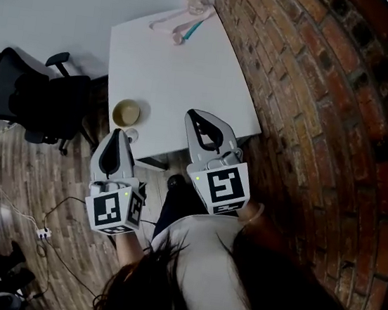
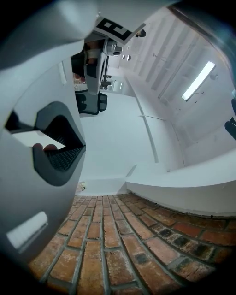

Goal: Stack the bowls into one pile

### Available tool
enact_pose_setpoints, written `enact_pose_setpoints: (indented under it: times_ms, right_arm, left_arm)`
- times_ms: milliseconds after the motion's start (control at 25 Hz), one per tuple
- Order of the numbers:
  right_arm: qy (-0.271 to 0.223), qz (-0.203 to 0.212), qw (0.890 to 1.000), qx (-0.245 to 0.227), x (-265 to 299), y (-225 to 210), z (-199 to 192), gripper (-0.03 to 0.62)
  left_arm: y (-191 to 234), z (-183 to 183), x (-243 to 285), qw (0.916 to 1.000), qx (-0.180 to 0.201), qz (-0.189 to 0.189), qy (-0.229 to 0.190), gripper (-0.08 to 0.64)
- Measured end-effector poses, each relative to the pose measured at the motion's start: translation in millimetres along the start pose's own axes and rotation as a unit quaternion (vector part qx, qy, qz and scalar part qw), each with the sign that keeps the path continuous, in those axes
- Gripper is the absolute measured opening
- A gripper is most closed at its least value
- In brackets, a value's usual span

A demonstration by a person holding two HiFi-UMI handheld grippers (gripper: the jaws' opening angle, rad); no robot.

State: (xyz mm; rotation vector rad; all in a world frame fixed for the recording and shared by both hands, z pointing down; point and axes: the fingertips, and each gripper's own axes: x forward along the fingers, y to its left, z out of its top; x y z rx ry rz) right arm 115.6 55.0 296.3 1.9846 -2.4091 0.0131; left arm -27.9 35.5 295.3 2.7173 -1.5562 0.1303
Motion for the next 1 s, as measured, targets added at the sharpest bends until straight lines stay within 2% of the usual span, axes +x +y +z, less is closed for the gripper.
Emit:
enact_pose_setpoints:
  times_ms: [480, 1000]
  right_arm:
    - [0.006, 0.0, 1.0, 0.009, -20.9, 4.5, -6.2, 0.002]
    - [0.009, -0.007, 1.0, 0.016, -16.3, 13.7, -6.5, 0.002]
  left_arm:
    - [-12.9, -5.4, -20.6, 1.0, 0.007, -0.004, 0.005, 0.0]
    - [-4.7, -7.4, -24.3, 1.0, -0.002, -0.007, 0.0, 0.0]
